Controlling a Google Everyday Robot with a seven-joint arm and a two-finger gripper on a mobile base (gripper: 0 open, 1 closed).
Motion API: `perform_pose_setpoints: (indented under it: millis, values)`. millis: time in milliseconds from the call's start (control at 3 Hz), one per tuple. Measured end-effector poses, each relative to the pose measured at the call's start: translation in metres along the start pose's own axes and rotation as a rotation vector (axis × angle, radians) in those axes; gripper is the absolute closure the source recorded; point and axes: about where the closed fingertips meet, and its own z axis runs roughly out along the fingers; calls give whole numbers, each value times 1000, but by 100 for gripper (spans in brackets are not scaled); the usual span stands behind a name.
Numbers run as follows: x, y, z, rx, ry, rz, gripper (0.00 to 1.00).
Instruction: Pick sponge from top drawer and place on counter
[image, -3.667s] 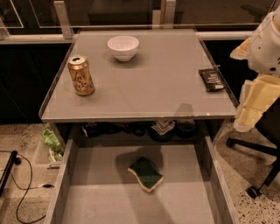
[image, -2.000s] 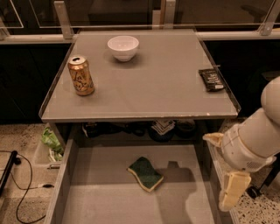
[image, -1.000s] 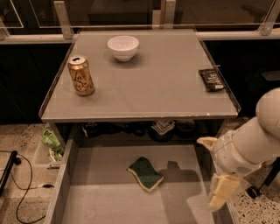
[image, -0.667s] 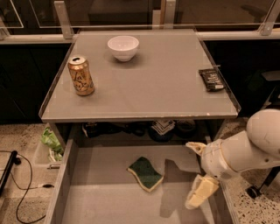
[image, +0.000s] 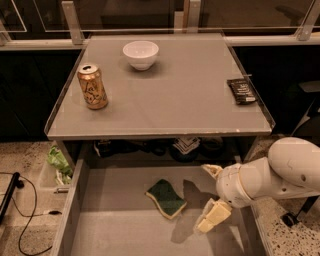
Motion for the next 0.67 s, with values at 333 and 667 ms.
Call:
perform_pose_setpoints:
  millis: [333, 667]
  values:
    - [2, 0, 10, 2, -39, 23, 0]
    - [4, -3, 32, 31, -99, 89, 0]
